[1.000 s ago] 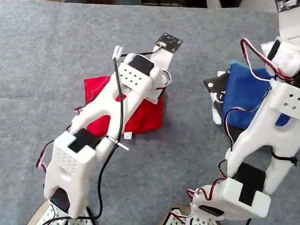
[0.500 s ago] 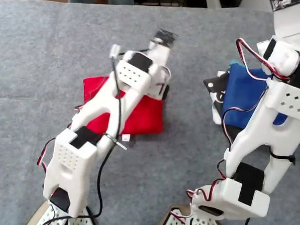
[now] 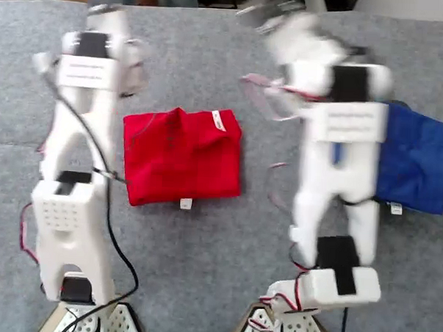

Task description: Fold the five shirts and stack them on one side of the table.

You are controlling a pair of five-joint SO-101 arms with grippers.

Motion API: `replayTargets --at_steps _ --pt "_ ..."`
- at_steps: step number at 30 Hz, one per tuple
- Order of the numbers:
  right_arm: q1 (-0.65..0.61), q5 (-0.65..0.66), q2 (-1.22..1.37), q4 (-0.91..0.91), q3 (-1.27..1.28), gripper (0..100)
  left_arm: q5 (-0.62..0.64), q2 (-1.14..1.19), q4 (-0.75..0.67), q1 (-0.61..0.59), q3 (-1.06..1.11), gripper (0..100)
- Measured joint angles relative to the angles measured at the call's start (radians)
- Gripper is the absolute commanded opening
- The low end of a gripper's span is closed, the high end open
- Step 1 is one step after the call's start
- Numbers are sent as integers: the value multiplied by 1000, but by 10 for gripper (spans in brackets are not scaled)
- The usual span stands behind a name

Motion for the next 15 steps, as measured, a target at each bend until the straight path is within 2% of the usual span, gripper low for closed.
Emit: replayTargets --at_steps 4,7,10,15 --pt "-167 2 123 -77 71 18 3 58 -89 -157 157 29" --pt "-239 -2 221 -91 75 18 5 81 -232 -230 331 29" --pt "-311 -2 296 -91 80 18 -6 60 -371 -272 480 29" --pt "-382 -2 411 -103 81 18 -31 18 -436 -290 557 29"
